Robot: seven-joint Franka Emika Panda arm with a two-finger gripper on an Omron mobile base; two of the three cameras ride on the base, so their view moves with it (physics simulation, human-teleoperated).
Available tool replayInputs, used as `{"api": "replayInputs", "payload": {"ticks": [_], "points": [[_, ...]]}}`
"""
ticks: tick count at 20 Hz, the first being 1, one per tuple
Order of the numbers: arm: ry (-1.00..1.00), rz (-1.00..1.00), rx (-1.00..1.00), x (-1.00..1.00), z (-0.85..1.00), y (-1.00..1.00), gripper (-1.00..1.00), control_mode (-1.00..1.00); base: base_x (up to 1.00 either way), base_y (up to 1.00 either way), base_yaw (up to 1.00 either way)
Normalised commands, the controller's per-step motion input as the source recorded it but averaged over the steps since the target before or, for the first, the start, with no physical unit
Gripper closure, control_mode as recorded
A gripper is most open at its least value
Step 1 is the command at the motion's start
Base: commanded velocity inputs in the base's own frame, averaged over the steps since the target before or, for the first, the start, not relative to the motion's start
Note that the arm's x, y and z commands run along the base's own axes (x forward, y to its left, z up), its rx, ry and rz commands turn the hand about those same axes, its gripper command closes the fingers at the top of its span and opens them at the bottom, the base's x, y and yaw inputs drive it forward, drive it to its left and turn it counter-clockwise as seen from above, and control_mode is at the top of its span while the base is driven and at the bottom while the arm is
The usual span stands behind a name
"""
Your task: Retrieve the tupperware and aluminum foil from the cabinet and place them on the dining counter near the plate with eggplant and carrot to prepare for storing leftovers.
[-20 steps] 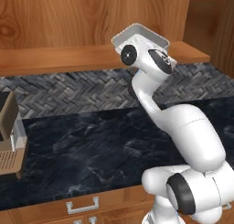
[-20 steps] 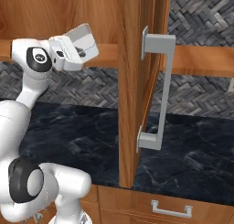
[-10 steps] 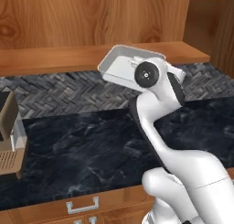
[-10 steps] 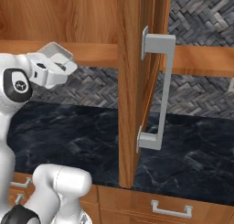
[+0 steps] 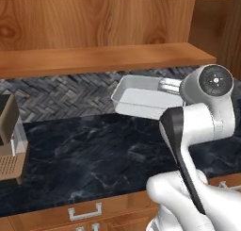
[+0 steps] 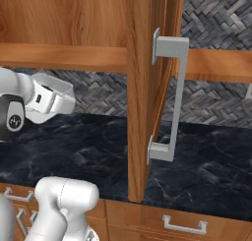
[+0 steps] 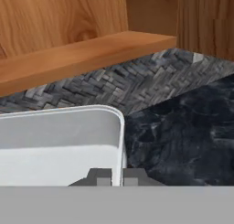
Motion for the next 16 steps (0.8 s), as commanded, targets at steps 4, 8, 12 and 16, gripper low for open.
{"api": "replayInputs", "payload": {"ticks": [4, 8, 12, 16], "points": [[0.20, -0.07, 0.03, -0.49, -0.01, -0.79, 1.00, -1.00, 0.00, 0.00, 0.00], [0.01, -0.07, 0.01, -0.02, -0.01, -0.27, 1.00, -1.00, 0.00, 0.00, 0.00], [0.00, 0.00, 0.00, 0.01, 0.00, 0.00, 1.00, 1.00, 0.00, 0.00, 0.00], [0.00, 0.04, 0.00, -0.35, -0.13, 0.04, 1.00, -1.00, -0.01, 0.01, 0.00]]}}
